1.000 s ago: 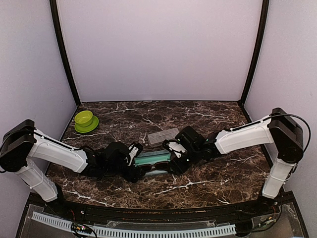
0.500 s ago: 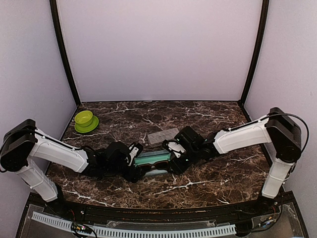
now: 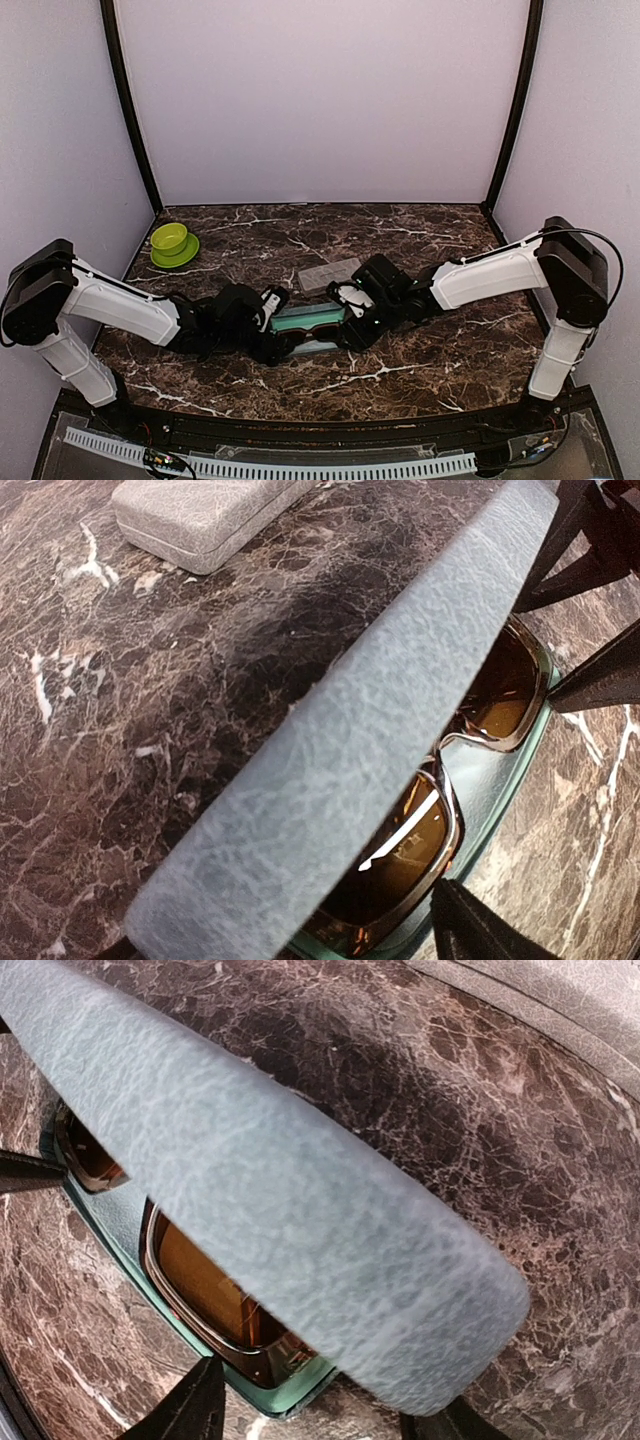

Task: Organize the sunglasses
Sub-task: Close the case with sunglasses at the center of the board.

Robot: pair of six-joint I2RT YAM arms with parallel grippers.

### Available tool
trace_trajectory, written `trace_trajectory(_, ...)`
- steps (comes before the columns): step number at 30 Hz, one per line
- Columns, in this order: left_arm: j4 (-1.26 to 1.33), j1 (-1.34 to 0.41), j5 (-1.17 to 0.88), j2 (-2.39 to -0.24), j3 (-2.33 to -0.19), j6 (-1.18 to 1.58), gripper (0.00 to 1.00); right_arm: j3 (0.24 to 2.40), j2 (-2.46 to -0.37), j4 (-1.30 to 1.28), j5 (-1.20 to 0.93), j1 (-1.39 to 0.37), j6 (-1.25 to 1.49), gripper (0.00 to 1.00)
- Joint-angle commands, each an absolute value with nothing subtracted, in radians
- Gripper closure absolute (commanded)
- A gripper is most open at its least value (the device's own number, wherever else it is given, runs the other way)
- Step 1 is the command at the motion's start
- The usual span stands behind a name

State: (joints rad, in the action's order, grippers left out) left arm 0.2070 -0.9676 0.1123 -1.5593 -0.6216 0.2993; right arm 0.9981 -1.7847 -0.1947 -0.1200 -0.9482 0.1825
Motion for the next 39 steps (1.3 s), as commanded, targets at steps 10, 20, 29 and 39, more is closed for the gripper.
trace_trajectory(10, 0.184, -0.962, 0.046, -1.402, -0.582, 0.303, 0.05, 0.983, -1.659, -0.234, -0.168, -0.939, 0.168, 0.26)
trace_trajectory(20, 0.198, -0.836, -0.134, -1.298, -0.619, 0.37, 0.09, 1.016, -1.613, -0.155, -0.258, -0.841, 0.227, 0.34)
trace_trajectory(29, 0.216, -0.748, -0.245, -1.414, -0.76, 0.403, 0.26, 1.101, -1.696, -0.112, -0.39, -0.774, 0.269, 0.46)
trace_trajectory(39, 0.186, -0.748, -0.376, -1.619, -0.922, 0.388, 0.44, 1.045, -1.702, -0.011, -0.468, -0.746, 0.354, 0.39)
